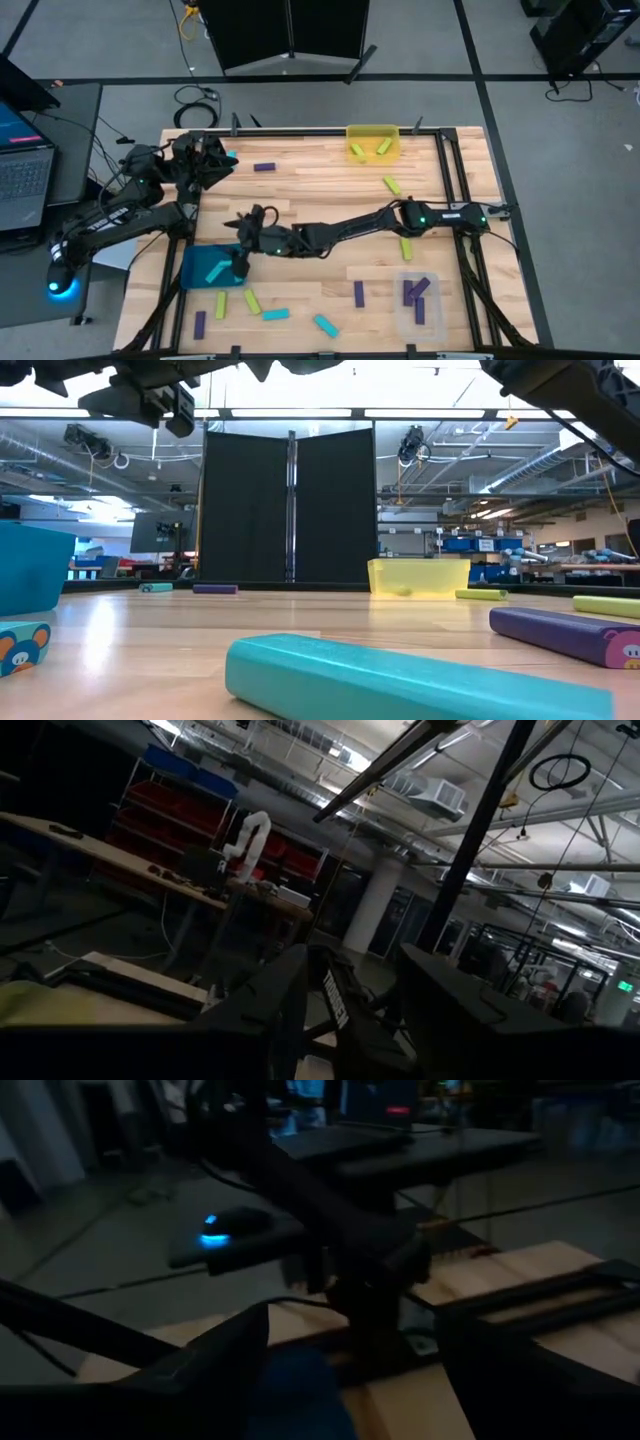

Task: Sort blocks
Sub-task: Put the top purple block into the transparent bin

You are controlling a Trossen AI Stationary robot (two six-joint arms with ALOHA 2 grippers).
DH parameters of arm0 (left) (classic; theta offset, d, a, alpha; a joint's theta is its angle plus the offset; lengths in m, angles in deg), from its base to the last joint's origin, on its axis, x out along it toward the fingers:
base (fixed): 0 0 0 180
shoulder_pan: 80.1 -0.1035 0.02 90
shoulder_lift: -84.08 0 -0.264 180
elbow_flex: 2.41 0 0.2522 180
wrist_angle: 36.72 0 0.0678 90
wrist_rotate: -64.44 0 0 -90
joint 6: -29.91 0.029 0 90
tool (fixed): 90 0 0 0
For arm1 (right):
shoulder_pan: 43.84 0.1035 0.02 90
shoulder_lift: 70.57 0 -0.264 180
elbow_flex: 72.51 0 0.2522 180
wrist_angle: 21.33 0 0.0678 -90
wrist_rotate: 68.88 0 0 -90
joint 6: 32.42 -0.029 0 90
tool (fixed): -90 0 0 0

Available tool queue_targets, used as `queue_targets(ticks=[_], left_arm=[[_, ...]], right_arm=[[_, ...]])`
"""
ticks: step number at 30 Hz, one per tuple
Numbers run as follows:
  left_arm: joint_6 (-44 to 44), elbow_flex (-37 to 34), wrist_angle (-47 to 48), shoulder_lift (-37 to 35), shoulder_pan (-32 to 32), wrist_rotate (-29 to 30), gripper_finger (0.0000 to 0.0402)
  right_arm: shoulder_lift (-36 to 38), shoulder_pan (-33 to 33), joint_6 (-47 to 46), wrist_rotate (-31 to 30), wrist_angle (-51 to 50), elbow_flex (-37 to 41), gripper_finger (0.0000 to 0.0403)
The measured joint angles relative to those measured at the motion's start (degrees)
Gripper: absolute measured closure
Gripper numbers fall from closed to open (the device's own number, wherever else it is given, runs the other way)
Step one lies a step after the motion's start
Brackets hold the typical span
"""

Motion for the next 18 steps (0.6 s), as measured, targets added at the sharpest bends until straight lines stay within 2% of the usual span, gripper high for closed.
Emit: queue_targets(ticks=[5,8,11,14,18], left_arm=[[0.0,0.0,0.0,-1.6,0.0,-0.1,0.0241],[0.0,0.0,0.0,-2.4,0.0,-0.1,0.0241],[-0.1,0.0,0.1,-2.8,0.0,-0.1,0.0241],[-0.2,0.0,0.3,-2.9,0.0,-0.1,0.0241],[-0.1,0.0,1.4,-2.9,0.0,0.1,0.0241]], right_arm=[[0.1,1.5,1.0,-3.1,1.4,2.0,0.0120],[0.9,2.8,3.8,-1.6,7.3,6.1,0.0125],[2.8,3.4,2.3,-0.8,11.3,11.2,0.0130],[6.4,3.6,1.4,-1.1,15.3,19.3,0.0136],[15.4,3.8,1.4,-5.7,24.3,36.3,0.0145]])
